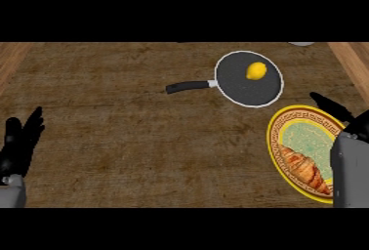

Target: Pick the lemon from the plate and place it in the pan

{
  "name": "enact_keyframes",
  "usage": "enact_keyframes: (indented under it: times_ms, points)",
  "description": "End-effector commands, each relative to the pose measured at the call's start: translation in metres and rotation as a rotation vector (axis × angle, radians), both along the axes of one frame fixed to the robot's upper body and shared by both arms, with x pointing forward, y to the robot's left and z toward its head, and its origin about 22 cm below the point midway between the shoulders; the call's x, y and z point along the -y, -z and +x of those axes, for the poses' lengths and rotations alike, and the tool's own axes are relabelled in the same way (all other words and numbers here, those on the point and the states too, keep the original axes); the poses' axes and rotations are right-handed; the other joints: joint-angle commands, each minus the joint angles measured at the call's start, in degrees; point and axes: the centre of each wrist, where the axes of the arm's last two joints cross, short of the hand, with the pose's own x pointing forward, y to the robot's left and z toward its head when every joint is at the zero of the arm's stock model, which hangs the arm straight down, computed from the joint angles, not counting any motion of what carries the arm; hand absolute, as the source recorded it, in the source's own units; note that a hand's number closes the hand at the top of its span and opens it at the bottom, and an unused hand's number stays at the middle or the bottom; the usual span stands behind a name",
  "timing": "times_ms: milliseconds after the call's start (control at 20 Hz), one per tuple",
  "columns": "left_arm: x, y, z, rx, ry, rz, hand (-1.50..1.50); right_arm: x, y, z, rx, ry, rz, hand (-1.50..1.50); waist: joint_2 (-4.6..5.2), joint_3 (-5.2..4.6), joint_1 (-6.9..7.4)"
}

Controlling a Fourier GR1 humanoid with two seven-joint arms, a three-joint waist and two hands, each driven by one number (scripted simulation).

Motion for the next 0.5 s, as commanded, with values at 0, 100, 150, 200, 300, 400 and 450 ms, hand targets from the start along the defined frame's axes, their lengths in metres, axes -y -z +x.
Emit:
enact_keyframes:
  times_ms: [0,100,150,200,300,400,450]
  points:
    - [-0.010,-0.003,-0.010,-0.004,-0.022,0.007,0.00,0.007,0.004,-0.049,-0.036,-0.045,-0.003,-1.50,-0.34,-0.05,-0.50]
    - [0.002,-0.002,0.008,-0.007,-0.007,0.001,0.00,0.025,-0.007,-0.077,-0.032,-0.060,0.005,-1.50,0.21,0.00,-0.40]
    - [-0.001,0.005,-0.008,0.005,-0.009,-0.006,0.00,0.032,-0.009,-0.097,-0.044,-0.058,-0.008,-1.50,0.06,-0.02,-0.23]
    - [0.008,0.002,-0.004,0.004,0.002,-0.004,0.00,0.046,-0.019,-0.112,-0.053,-0.066,-0.017,-1.50,0.18,0.03,-0.01]
    - [0.006,-0.001,0.006,0.002,-0.002,-0.001,0.00,0.031,-0.029,-0.135,-0.036,-0.056,-0.005,-1.50,0.52,0.05,0.60]
    - [0.021,-0.011,0.001,0.009,0.021,-0.002,0.00,0.037,-0.032,-0.163,-0.045,-0.051,-0.016,-1.50,0.62,0.13,1.45]
    - [0.019,0.005,0.001,0.012,0.017,0.004,0.00,0.026,-0.045,-0.172,-0.047,-0.050,-0.024,-1.50,0.67,0.07,1.12]
